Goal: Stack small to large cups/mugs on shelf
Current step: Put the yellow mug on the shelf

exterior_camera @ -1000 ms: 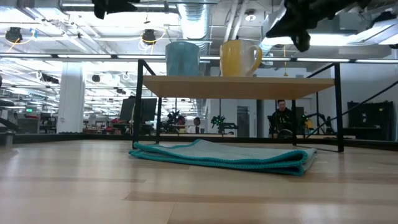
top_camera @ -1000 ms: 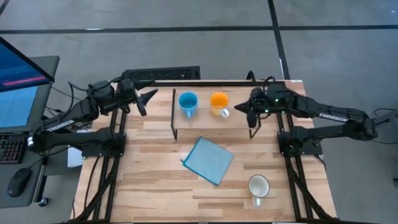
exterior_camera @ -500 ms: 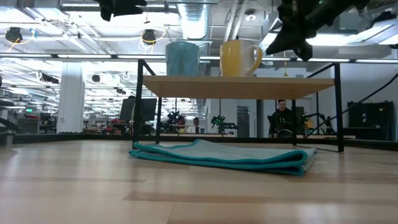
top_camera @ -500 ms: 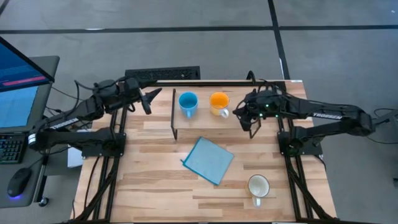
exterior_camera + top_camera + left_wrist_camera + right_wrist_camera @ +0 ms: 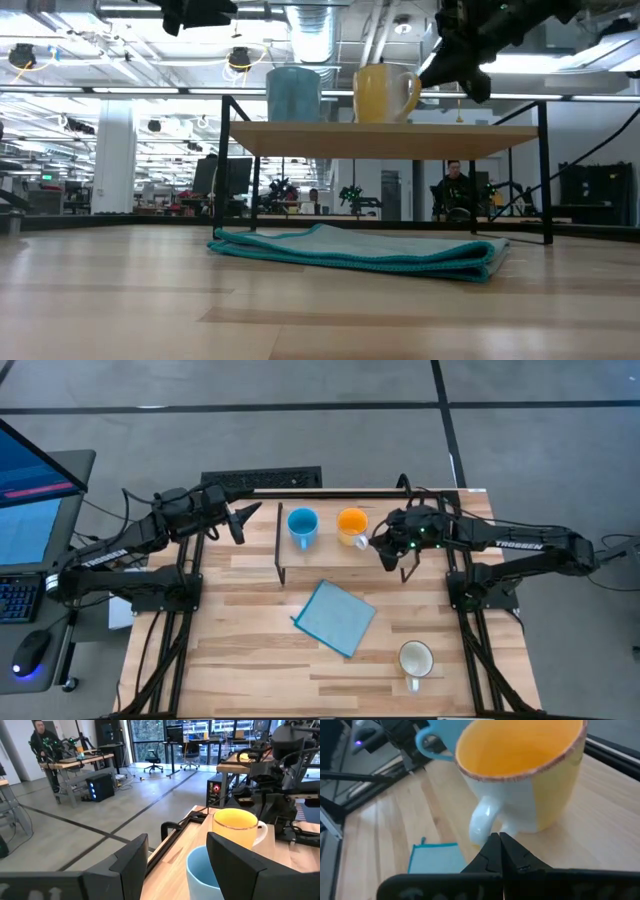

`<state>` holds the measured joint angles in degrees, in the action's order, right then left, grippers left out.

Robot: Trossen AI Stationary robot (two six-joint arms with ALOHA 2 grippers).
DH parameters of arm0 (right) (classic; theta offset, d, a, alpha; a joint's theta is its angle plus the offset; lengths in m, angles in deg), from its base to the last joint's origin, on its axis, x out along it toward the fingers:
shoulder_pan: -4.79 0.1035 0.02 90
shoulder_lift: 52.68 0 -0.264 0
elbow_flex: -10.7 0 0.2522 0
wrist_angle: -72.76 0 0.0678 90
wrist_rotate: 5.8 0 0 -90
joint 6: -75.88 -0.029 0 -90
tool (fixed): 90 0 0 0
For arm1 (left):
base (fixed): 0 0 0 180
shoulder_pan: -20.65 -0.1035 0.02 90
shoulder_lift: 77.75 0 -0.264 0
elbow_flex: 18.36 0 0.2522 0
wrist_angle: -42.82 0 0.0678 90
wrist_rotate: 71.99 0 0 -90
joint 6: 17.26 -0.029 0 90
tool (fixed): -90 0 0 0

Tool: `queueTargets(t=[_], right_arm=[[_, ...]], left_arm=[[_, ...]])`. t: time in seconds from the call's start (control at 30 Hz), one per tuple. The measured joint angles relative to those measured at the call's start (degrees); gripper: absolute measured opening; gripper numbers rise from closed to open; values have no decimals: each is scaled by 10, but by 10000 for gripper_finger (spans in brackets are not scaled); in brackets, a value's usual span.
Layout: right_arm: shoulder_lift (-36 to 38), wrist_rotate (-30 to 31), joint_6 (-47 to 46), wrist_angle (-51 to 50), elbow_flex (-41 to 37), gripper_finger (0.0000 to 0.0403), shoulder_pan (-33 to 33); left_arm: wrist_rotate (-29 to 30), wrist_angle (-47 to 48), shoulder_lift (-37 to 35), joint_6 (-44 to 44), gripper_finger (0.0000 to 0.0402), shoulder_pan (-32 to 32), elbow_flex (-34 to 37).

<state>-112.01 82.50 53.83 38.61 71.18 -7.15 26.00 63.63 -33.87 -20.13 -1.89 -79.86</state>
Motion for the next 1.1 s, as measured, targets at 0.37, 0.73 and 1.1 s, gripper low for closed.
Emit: queueTargets(t=[0.37, 0.73, 1.1], right_arm=[[-22, -18, -5, 33, 0, 6, 13], [-57, -17, -5, 59, -1, 6, 21], [-55, -12, -5, 40, -1, 6, 0]], left_arm=[[0, 1, 0, -4, 195, 0, 0], [2, 6, 0, -10, 195, 0, 0], [3, 29, 0, -9, 195, 0, 0]])
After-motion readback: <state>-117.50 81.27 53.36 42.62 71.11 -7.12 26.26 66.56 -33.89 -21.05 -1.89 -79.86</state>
